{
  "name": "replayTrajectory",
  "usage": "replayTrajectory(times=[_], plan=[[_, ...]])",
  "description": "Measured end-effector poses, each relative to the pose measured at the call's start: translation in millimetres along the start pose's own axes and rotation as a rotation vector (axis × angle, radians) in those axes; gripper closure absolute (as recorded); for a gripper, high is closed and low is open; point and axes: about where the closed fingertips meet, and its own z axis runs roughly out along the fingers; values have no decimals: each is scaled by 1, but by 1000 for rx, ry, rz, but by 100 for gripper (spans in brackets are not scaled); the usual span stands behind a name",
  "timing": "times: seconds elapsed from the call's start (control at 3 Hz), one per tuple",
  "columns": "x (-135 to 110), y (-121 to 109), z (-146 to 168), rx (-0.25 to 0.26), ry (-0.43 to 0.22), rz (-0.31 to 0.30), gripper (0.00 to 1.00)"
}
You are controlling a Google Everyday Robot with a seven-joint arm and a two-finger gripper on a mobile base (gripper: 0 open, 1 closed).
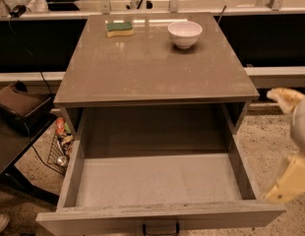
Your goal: Close top drawer
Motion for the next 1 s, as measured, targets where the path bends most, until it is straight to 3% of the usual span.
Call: replayTrajectory(times=[0.33, 0.67, 1.0], plan=[[5, 49, 67, 13, -24, 16, 26], [26, 93, 134, -28, 27, 42, 49], [94, 160, 182, -120, 141, 116, 73]])
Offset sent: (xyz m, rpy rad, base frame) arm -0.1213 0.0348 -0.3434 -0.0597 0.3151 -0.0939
